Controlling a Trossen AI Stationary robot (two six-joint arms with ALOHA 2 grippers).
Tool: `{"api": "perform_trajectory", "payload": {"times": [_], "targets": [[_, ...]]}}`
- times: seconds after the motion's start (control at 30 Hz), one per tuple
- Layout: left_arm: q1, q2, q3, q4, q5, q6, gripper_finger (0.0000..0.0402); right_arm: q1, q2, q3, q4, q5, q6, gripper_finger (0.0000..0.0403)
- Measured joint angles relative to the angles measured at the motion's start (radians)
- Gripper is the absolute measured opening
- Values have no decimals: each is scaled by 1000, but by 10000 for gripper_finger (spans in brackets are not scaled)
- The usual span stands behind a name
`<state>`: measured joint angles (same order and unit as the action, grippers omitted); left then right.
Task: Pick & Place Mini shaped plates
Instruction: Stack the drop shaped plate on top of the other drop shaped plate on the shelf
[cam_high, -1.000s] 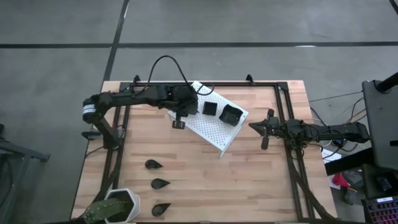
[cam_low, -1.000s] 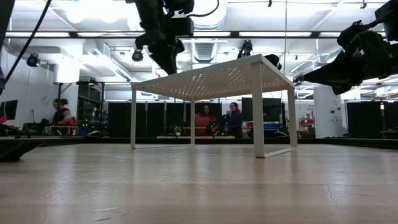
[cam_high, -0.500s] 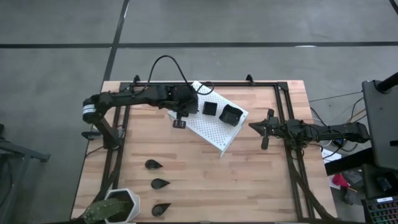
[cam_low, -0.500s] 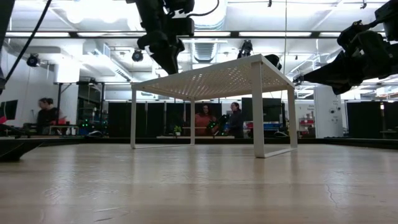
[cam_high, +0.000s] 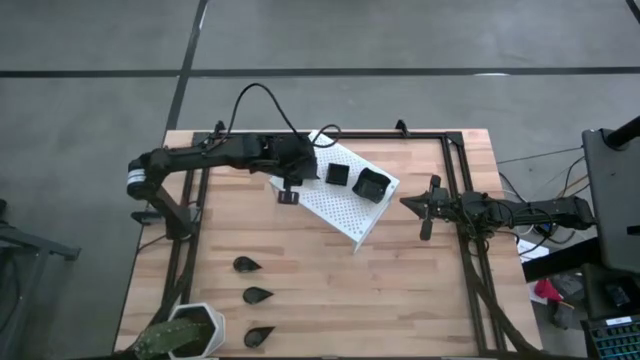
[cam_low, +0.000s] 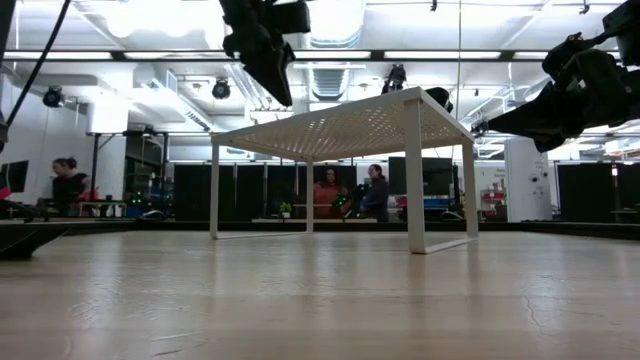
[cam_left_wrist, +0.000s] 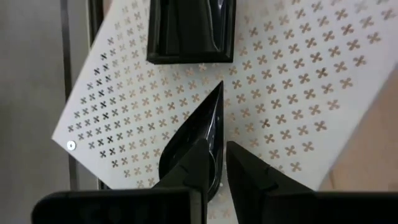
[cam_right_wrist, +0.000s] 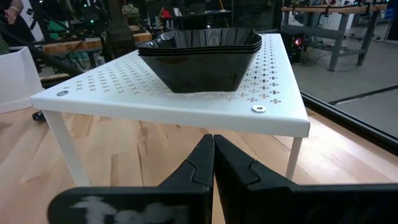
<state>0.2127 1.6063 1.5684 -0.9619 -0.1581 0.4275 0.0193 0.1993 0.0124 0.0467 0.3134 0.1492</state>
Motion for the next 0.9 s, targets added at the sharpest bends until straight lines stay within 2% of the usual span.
{"api": "perform_trajectory", "payload": {"times": [0.53,0.9], "targets": [[-55,-88,13,-22,3,-64,49,-1,0,0,0,0,0,8],[-139,-150,9,-27,5,-127,50,0,0,0,0,0,0,8]]}}
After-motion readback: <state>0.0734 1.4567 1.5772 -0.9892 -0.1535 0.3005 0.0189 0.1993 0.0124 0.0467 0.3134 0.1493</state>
